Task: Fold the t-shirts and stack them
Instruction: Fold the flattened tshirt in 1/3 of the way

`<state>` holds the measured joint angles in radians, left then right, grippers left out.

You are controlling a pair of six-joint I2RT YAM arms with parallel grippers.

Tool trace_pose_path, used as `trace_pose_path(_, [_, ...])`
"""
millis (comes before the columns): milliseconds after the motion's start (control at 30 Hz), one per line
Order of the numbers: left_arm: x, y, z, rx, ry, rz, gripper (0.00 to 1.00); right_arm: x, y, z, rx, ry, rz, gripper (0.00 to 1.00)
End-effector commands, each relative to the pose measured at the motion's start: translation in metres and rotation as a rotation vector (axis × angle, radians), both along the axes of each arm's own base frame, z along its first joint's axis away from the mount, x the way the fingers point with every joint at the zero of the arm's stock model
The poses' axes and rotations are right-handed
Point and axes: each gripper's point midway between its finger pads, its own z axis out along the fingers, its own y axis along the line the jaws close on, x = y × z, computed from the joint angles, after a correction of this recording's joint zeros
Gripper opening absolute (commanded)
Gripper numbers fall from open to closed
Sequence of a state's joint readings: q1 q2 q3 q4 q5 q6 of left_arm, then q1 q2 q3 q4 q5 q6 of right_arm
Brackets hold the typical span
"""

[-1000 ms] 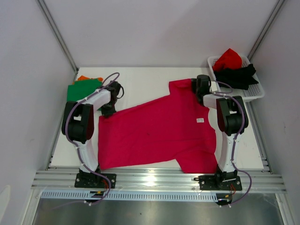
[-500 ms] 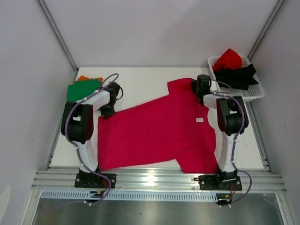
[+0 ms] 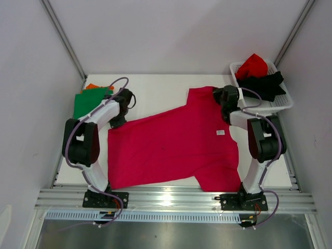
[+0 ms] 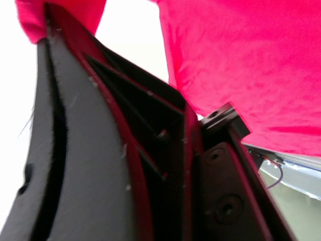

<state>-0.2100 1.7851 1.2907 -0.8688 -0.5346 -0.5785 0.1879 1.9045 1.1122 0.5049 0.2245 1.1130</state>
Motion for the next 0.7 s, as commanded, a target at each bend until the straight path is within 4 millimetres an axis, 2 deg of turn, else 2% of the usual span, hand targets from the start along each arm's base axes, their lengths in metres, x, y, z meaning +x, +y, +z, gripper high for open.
trace_pose_path(0, [-0.007,-0.002,0.024,0.039,-0.07,0.05,0.03,-0.015,0.01,0.044,-0.065,-0.134,0.077,0.0])
trace_pose_path(67, [-0.011,-0.008,0.026,0.043,-0.081,0.05,0.03,-0.024,0.016,0.059,-0.101,-0.183,0.111,0.0])
trace_pose_path(133, [-0.016,-0.014,0.025,0.049,-0.072,0.041,0.03,-0.035,0.024,0.058,-0.123,-0.197,0.157,0.0])
trace_pose_path(200, [-0.019,-0.017,0.026,0.055,-0.075,0.043,0.03,-0.045,0.03,0.069,-0.161,-0.234,0.197,0.0])
trace_pose_path(267, [-0.023,-0.023,0.027,0.066,-0.069,0.026,0.03,-0.055,0.034,0.067,-0.186,-0.243,0.222,0.0])
trace_pose_path(300, [-0.025,-0.023,0.028,0.076,-0.072,0.029,0.03,-0.061,0.036,0.075,-0.214,-0.269,0.241,0.0])
trace_pose_path(367, [-0.028,-0.028,0.03,0.088,-0.071,0.017,0.03,-0.07,0.039,0.072,-0.235,-0.27,0.262,0.0])
trace_pose_path(433, [-0.03,-0.03,0.032,0.094,-0.074,0.008,0.04,-0.079,0.041,0.079,-0.258,-0.29,0.28,0.0])
trace_pose_path(500, [-0.032,-0.035,0.035,0.09,-0.077,-0.004,0.04,-0.088,0.04,0.073,-0.266,-0.28,0.29,0.0])
trace_pose_path(533, [-0.033,-0.037,0.037,0.09,-0.078,-0.012,0.04,-0.094,0.04,0.08,-0.271,-0.296,0.296,0.0])
trace_pose_path(600, [-0.034,-0.04,0.04,0.08,-0.084,-0.016,0.04,-0.104,0.04,0.073,-0.278,-0.282,0.304,0.0])
trace_pose_path(667, [-0.034,-0.041,0.042,0.08,-0.089,-0.015,0.04,-0.113,0.036,0.077,-0.292,-0.286,0.29,0.0])
